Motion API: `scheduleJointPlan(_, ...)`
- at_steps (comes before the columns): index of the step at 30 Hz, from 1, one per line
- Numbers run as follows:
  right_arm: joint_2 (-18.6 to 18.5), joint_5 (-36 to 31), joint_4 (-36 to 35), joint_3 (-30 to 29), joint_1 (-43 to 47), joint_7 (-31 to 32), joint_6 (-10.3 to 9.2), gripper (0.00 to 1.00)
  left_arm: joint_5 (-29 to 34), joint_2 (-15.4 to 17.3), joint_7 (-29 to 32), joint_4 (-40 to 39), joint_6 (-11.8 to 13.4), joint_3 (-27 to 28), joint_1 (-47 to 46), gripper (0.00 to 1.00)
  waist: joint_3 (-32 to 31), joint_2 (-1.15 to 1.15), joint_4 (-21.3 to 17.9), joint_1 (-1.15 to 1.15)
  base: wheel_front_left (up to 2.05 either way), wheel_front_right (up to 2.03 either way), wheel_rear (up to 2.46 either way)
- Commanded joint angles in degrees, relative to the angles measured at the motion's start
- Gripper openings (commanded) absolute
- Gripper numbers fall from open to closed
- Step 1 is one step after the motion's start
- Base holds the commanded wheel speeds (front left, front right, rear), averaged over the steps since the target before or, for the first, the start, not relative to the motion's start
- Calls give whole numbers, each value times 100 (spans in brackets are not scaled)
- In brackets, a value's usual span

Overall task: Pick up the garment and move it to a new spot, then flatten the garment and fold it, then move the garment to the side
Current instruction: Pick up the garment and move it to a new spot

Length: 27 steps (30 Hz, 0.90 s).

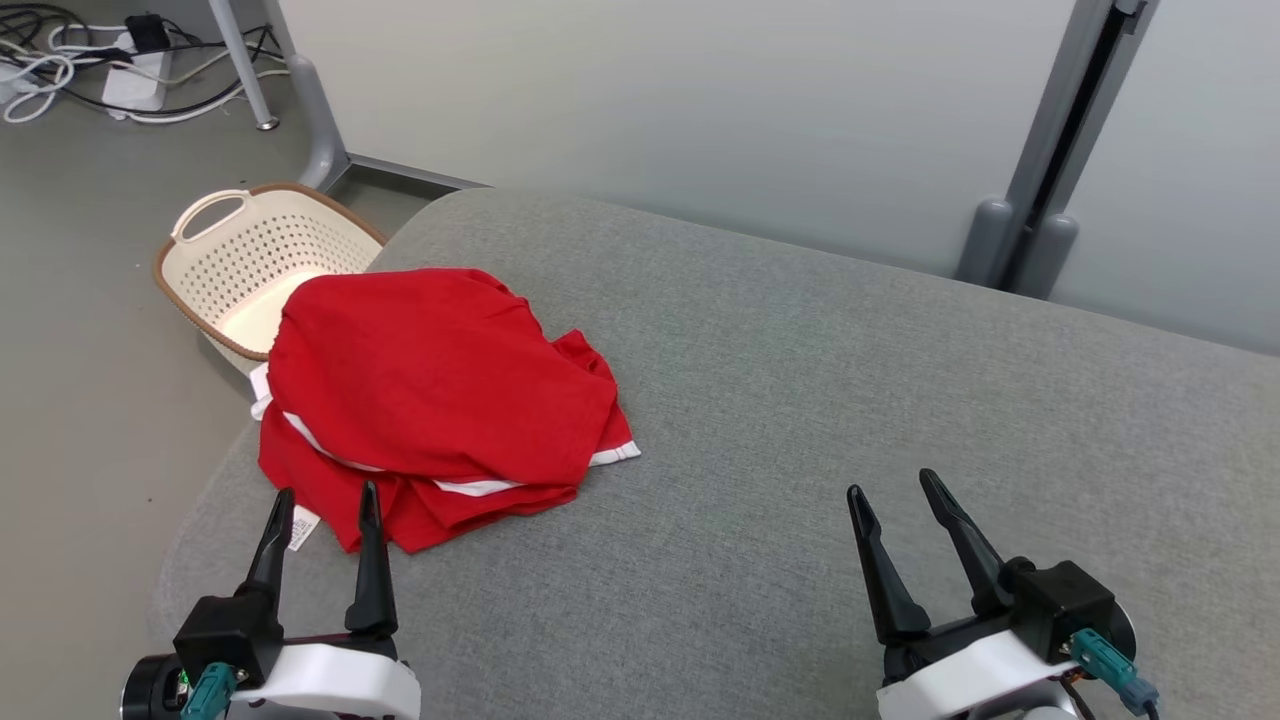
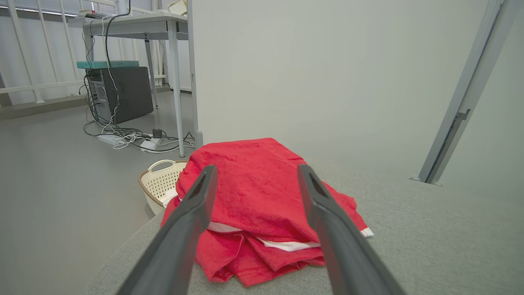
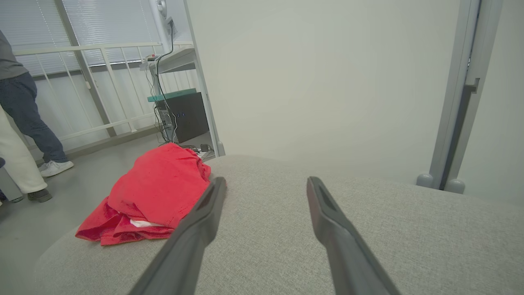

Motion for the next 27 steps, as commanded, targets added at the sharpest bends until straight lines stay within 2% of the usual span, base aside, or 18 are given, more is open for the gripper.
scheduleJointPlan(1, -13, 23, 21, 14, -3, -10, 0, 100, 4, 18, -2, 3, -32, -5, 41, 100, 4, 0, 149, 0, 0, 0, 0)
scheduleJointPlan(10, -13, 93, 68, 64, 31, -10, 0, 100, 35, 18, -2, 15, -61, 27, 55, 100, -2, 0, 277, 0, 0, 0, 0)
scheduleJointPlan(20, -14, 69, 68, 40, -97, -10, 0, 100, -87, 16, -2, 28, -137, 242, -137, 100, 182, 0, 55, 0, 0, 0, 0)
scheduleJointPlan(27, -18, -1, -30, -146, -358, -10, 0, 100, 113, 96, -2, 201, -516, 513, -533, 100, 707, 0, -340, 0, 0, 0, 0)
